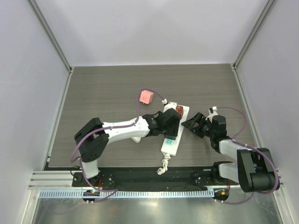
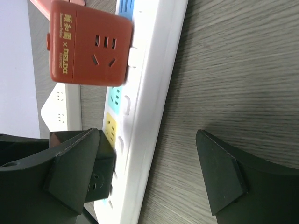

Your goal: Pull the plug off the socket

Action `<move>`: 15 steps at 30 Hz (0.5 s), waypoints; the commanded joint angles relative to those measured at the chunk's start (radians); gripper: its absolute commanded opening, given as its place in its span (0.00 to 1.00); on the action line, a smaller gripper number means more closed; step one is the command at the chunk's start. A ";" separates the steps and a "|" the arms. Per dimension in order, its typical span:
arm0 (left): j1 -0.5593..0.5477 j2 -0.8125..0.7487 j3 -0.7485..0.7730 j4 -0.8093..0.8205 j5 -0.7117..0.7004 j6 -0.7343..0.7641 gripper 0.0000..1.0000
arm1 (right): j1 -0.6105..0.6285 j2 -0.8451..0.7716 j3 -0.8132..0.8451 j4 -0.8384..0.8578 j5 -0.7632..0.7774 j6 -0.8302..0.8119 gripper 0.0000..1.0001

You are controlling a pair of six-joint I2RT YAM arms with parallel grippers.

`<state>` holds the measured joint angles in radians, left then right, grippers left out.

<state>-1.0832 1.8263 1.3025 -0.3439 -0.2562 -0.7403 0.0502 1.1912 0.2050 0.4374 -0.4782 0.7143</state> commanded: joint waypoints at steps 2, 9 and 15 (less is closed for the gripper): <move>0.000 -0.088 0.001 0.143 0.044 -0.039 0.00 | -0.003 0.021 -0.006 0.067 -0.016 0.001 0.90; 0.000 -0.096 -0.037 0.275 0.106 -0.090 0.00 | -0.003 0.024 -0.013 0.095 -0.049 -0.003 0.88; 0.000 -0.091 -0.008 0.290 0.126 -0.111 0.00 | -0.003 0.028 -0.006 0.089 -0.057 -0.015 0.88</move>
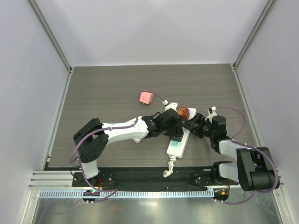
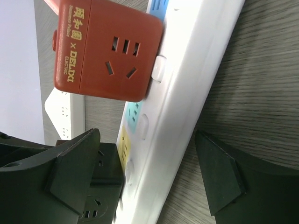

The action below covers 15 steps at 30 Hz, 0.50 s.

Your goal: Pull the plug off the socket

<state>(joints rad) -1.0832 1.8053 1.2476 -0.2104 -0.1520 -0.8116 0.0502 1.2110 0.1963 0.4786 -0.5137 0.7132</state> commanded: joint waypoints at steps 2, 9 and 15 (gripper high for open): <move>0.000 -0.080 0.032 0.183 0.035 -0.041 0.00 | -0.003 0.012 -0.003 0.073 -0.051 -0.015 0.87; 0.000 -0.075 0.004 0.249 0.063 -0.063 0.00 | -0.004 -0.025 -0.024 0.081 -0.048 -0.015 0.64; 0.005 -0.081 0.027 0.172 0.011 -0.077 0.00 | -0.003 -0.079 -0.046 0.048 0.004 -0.014 0.16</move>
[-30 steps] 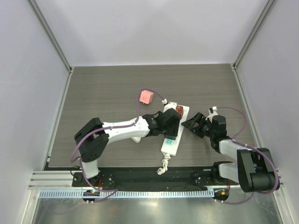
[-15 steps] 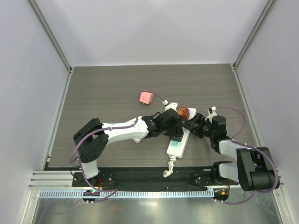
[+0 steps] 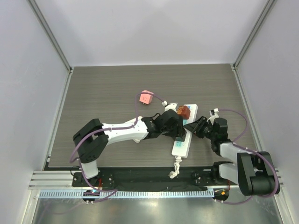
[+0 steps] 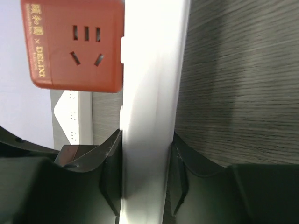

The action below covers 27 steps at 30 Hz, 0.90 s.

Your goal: Pull the plug off the socket

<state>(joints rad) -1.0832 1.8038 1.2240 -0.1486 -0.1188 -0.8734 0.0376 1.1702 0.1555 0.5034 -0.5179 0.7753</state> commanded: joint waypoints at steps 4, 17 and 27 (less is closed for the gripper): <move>0.014 -0.075 0.075 0.125 0.054 -0.015 0.00 | 0.010 -0.044 -0.008 -0.006 0.068 -0.065 0.01; 0.048 -0.207 0.003 0.095 -0.006 -0.018 0.00 | 0.012 -0.119 -0.034 -0.043 0.153 -0.062 0.01; 0.035 -0.311 -0.024 -0.080 -0.140 0.065 0.00 | 0.010 -0.138 -0.034 -0.057 0.183 -0.062 0.01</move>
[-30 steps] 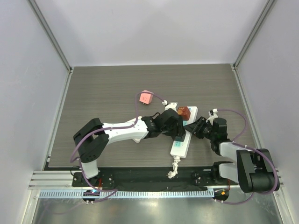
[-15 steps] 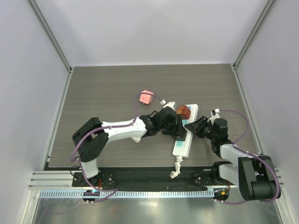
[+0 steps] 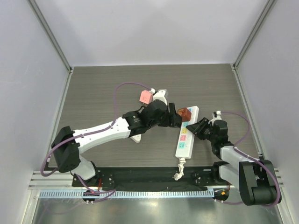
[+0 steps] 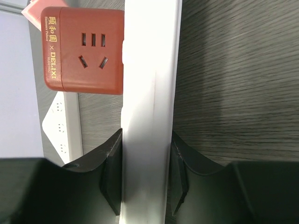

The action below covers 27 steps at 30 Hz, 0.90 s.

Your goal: Pull the plug off the socket

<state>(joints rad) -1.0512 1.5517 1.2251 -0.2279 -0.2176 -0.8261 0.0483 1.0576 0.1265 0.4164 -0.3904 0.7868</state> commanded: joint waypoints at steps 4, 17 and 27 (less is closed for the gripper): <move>0.008 -0.061 -0.024 -0.048 -0.101 0.031 0.00 | -0.001 -0.050 -0.014 0.024 0.056 -0.069 0.01; 0.248 0.289 0.349 -0.203 -0.023 0.213 0.00 | -0.002 -0.225 -0.059 -0.013 0.078 -0.060 0.01; 0.332 0.501 0.537 -0.255 0.038 0.217 0.00 | -0.002 -0.182 -0.045 -0.007 0.045 -0.061 0.01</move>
<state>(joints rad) -0.7097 2.0285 1.6974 -0.4911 -0.2302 -0.6228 0.0483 0.8906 0.0681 0.3431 -0.3542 0.8036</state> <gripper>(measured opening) 0.622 0.415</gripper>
